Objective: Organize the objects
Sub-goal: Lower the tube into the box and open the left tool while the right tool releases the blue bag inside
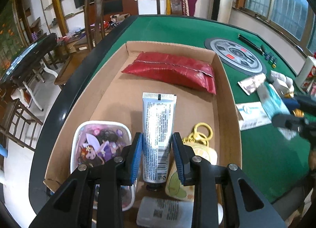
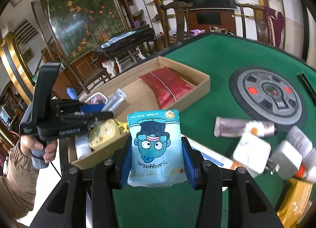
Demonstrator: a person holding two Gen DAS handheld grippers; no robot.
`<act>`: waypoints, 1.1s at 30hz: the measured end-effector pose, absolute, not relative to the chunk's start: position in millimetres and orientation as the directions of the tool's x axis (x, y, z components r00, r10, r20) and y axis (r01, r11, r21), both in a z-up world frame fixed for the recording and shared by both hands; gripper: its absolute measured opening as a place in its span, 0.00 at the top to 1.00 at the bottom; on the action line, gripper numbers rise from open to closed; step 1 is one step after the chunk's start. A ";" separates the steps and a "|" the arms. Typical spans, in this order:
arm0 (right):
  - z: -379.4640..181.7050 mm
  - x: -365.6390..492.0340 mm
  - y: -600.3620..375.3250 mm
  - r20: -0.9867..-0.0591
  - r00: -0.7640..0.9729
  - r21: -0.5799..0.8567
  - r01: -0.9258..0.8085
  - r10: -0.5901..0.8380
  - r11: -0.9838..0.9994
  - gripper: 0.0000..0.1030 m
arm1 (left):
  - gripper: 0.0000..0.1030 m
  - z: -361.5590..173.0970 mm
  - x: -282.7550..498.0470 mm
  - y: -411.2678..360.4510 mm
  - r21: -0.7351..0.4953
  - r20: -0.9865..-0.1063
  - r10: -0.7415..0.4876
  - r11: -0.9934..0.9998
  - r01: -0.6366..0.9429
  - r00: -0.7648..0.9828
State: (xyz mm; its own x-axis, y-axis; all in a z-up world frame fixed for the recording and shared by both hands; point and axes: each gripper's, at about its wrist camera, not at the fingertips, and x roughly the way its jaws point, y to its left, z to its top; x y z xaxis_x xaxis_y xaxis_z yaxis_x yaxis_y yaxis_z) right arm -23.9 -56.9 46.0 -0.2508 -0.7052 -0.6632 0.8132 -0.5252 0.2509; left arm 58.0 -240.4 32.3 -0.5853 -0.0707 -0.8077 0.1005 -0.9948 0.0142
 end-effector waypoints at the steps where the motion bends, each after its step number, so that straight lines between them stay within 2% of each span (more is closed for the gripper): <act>1: 49.0 -24.5 -61.3 -0.663 -0.248 0.246 0.819 -0.707 -0.518 0.51 | 0.71 31.7 59.9 -239.1 0.018 -0.809 -0.069 -0.996 0.092 -0.584; 9: 60.7 -32.1 -114.0 -0.676 -0.192 0.243 0.854 -0.712 -0.460 0.51 | 0.72 23.4 60.3 -237.4 0.035 -0.845 -0.083 -0.994 0.099 -0.528; 23: 29.0 -39.6 -177.1 -0.724 -0.129 0.241 0.873 -0.677 -0.424 0.51 | 0.72 20.7 60.7 -244.0 0.024 -0.860 -0.079 -0.993 0.114 -0.505; 33: 15.9 -46.0 -179.1 -0.759 -0.201 0.146 0.874 -0.619 -0.464 0.51 | 0.72 17.8 63.1 -243.3 0.009 -0.858 -0.059 -0.995 0.100 -0.510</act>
